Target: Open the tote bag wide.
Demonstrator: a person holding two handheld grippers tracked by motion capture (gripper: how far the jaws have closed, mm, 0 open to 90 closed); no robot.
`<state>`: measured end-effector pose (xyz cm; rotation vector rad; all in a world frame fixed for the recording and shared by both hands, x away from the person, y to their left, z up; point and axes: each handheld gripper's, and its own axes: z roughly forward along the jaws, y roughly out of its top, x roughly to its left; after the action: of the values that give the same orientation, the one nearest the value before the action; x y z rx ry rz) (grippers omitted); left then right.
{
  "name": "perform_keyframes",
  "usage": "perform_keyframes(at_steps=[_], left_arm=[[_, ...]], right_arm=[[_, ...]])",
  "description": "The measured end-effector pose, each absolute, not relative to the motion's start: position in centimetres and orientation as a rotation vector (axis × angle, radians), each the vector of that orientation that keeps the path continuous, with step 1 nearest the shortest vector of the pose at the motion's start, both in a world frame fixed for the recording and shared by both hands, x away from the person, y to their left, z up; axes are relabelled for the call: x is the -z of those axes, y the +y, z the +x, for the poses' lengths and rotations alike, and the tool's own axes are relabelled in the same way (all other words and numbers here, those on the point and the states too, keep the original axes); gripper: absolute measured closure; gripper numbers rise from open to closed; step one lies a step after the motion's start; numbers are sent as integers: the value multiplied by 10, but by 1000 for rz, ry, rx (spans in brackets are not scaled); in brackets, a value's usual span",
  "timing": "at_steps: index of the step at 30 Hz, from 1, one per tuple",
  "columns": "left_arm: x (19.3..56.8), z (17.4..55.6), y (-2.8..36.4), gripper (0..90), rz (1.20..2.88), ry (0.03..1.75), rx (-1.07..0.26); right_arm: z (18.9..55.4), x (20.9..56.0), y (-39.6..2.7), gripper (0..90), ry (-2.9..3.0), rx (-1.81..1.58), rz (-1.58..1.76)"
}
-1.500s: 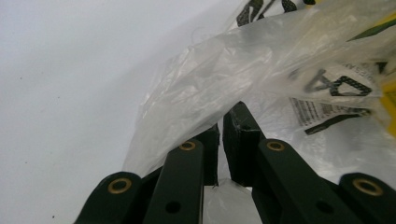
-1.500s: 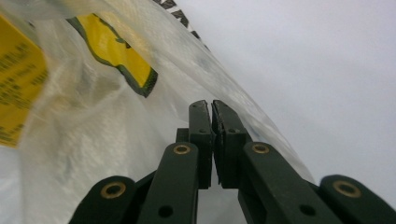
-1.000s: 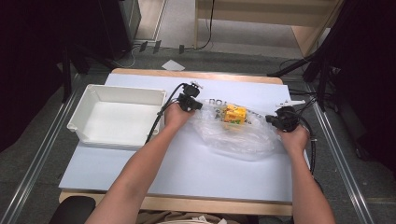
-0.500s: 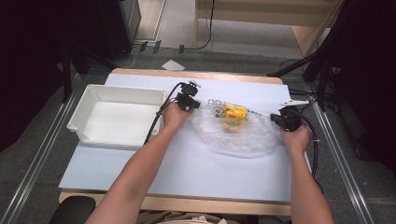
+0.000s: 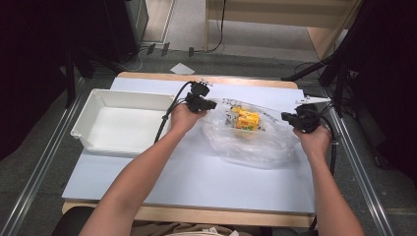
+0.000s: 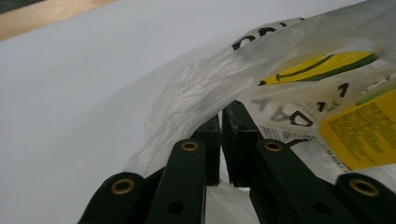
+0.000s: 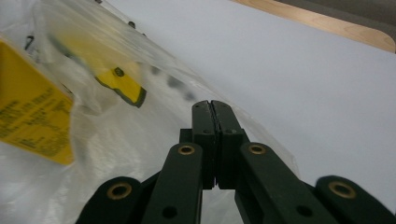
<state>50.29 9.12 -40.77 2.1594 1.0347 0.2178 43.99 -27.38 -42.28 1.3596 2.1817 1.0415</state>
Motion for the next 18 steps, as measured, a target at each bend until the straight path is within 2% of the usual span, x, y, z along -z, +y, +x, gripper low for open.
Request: perform_keyframes(at_steps=[9, 18], left_arm=[[383, 494, 92, 842, 2157, 966, -166], [373, 492, 89, 817, 2162, 959, -145]], right_arm=[[421, 397, -254, 900, 2212, -1111, 1286], [419, 393, -240, 900, 2243, -1113, 1247]])
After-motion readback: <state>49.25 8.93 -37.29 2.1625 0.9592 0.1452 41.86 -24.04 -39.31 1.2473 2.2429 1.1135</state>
